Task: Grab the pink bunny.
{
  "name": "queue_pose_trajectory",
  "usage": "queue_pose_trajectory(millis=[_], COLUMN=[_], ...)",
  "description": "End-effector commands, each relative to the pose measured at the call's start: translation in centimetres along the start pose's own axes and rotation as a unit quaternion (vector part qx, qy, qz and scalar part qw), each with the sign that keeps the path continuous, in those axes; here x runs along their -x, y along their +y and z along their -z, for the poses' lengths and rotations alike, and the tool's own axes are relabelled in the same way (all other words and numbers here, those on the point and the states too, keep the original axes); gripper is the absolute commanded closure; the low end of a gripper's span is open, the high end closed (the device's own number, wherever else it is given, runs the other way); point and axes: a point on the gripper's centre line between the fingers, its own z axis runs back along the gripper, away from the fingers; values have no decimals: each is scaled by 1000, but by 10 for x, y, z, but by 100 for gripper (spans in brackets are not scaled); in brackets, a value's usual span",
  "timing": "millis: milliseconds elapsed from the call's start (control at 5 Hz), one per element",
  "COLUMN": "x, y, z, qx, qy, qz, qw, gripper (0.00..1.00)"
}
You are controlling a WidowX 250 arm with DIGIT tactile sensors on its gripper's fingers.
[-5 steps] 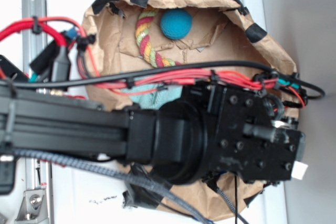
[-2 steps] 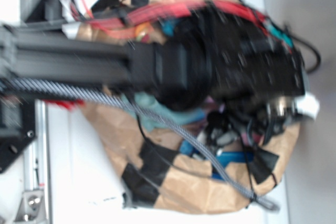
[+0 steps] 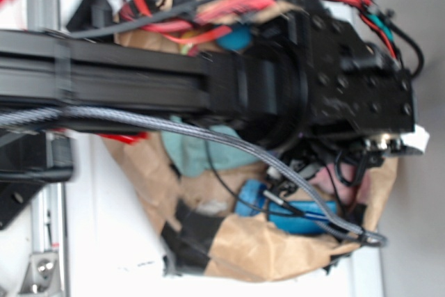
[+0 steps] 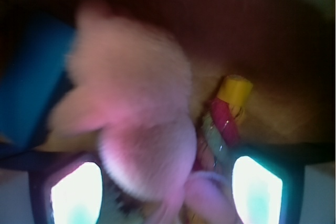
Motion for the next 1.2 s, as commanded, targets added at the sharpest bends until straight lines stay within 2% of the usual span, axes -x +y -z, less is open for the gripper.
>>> queue_pose_trajectory(millis=[0, 200, 400, 600, 800, 1000], x=[-29, -21, 2, 35, 61, 71], y=[-25, -20, -14, -12, -13, -24], z=[3, -9, -43, -91, -142, -185], qx=[-27, -7, -18, -84, -21, -23], qy=[32, 6, -50, -77, -24, -80], qz=[33, 22, -30, -91, -165, -161], qw=[999, 1000, 998, 989, 986, 983], gripper=[100, 100, 100, 100, 100, 100])
